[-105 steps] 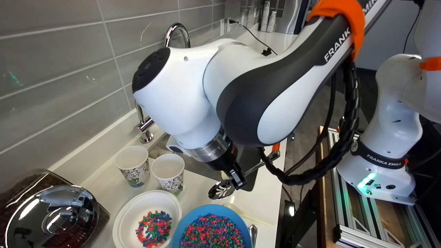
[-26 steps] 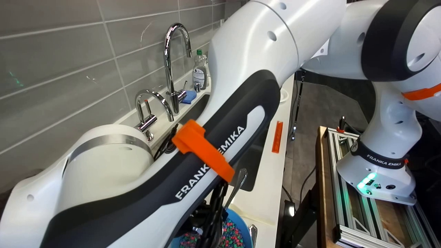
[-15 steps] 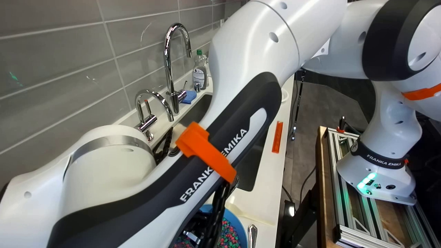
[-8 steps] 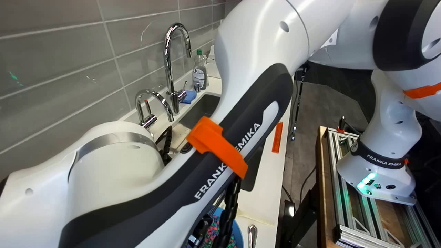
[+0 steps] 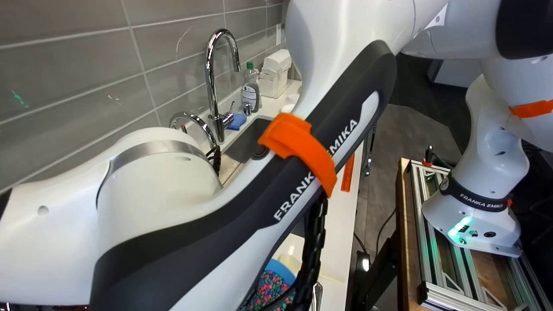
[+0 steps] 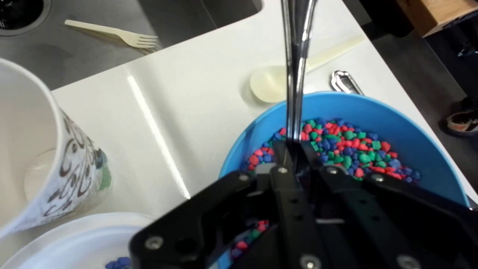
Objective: Use the silver spoon to put cereal from the blue bowl into the white bowl.
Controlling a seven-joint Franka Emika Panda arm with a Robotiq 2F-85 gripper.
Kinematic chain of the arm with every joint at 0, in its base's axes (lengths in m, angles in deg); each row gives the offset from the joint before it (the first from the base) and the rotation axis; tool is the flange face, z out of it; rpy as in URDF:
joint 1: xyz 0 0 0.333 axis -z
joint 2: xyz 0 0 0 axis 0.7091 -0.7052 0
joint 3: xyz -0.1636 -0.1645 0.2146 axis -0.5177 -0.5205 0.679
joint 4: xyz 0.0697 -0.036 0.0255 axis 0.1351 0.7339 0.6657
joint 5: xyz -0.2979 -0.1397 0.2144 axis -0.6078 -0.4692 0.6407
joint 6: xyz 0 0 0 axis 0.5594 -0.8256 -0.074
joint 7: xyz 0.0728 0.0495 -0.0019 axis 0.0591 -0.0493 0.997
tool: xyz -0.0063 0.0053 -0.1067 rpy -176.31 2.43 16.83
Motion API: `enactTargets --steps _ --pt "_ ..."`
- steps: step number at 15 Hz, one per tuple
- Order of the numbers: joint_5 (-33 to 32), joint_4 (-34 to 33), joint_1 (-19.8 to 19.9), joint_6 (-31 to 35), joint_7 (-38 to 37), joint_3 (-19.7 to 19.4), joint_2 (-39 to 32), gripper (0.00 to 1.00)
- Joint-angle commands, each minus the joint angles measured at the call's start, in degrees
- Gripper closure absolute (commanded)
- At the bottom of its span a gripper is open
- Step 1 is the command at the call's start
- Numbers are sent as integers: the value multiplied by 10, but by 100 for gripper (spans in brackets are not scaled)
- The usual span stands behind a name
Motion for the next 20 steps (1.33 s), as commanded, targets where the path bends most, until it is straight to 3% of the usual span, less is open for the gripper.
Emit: enactTargets --steps 1,11,20 --pt "-9 44 3 14 -7 -4 34 97" --pt "-47 106 4 27 18 -1 66 97" --pt "-59 175 13 107 28 8 119 97"
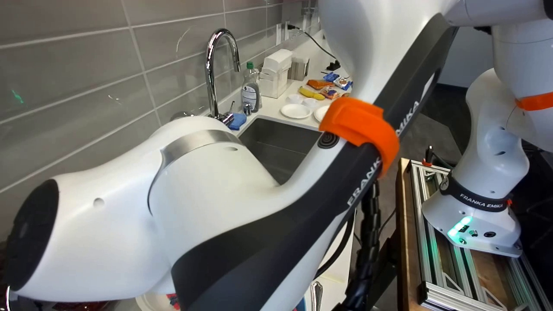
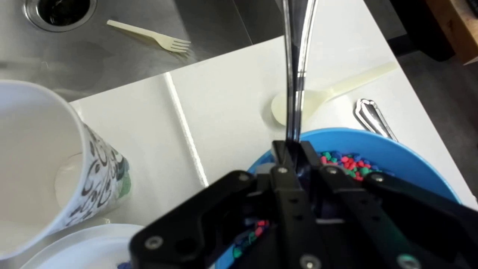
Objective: Use the silver spoon to put cereal from the blue bowl into the white bowl.
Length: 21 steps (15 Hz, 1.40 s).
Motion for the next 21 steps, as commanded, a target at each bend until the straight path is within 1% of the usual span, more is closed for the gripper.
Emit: enactTargets --steps 1,7,12,21 --pt "-13 58 13 39 6 10 45 97" --pt "-17 103 19 77 2 13 89 97" --pt "-16 124 25 100 3 17 114 97" --pt "-15 125 41 132 0 17 132 97"
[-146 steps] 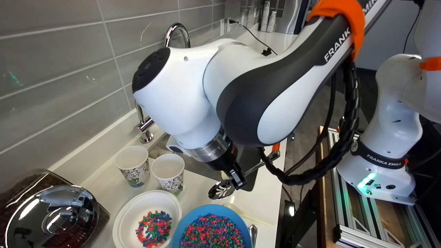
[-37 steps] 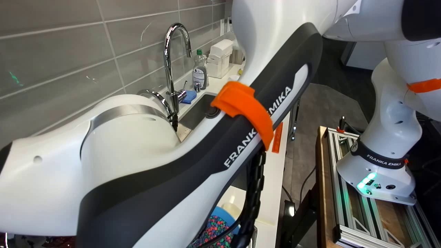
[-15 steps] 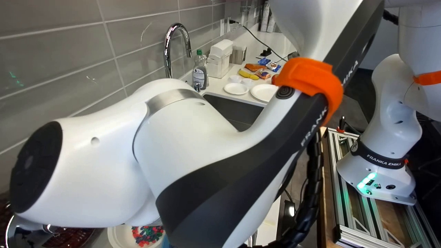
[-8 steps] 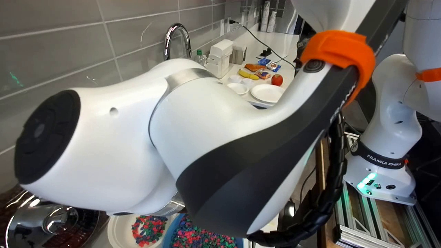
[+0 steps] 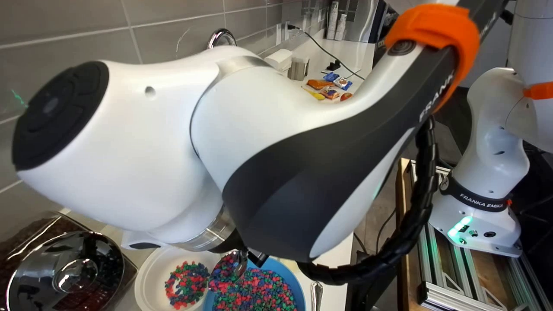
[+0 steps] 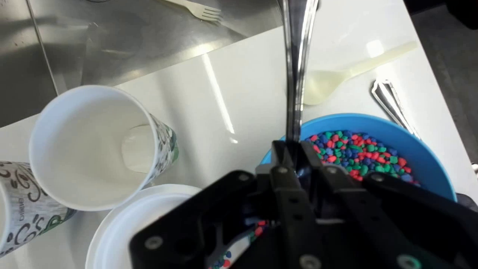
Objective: Use the silver spoon to put cereal from the blue bowl into the white bowl.
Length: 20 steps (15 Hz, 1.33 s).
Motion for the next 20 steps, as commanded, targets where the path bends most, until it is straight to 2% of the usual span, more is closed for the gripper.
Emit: enactTargets --steps 1,12,20 --pt "-11 21 13 24 -1 6 19 97" --pt "-16 -14 22 18 6 1 3 97" --pt "-28 -72 16 -13 10 -8 -32 97"
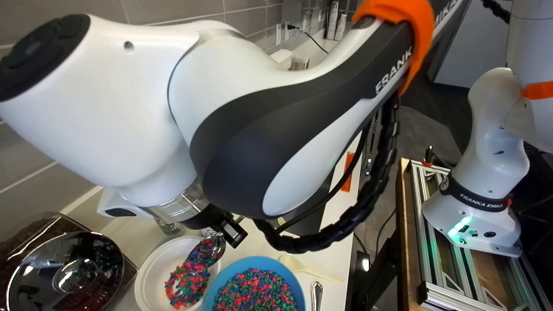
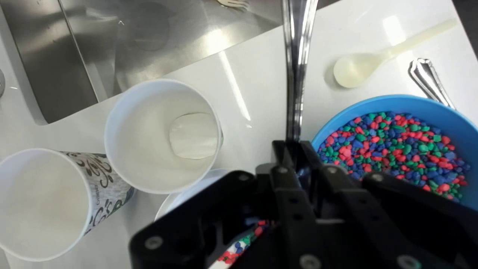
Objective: Use the silver spoon to put cereal from the blue bowl into the white bowl.
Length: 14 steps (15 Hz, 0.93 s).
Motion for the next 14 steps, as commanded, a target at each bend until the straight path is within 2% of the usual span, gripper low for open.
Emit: enactTargets --steps 1,8,14 --pt "-18 -45 -6 -30 9 -4 -31 97" --pt "-29 -95 -18 -70 3 -11 -59 97" --pt "-42 -147 -35 -137 3 -17 -86 97"
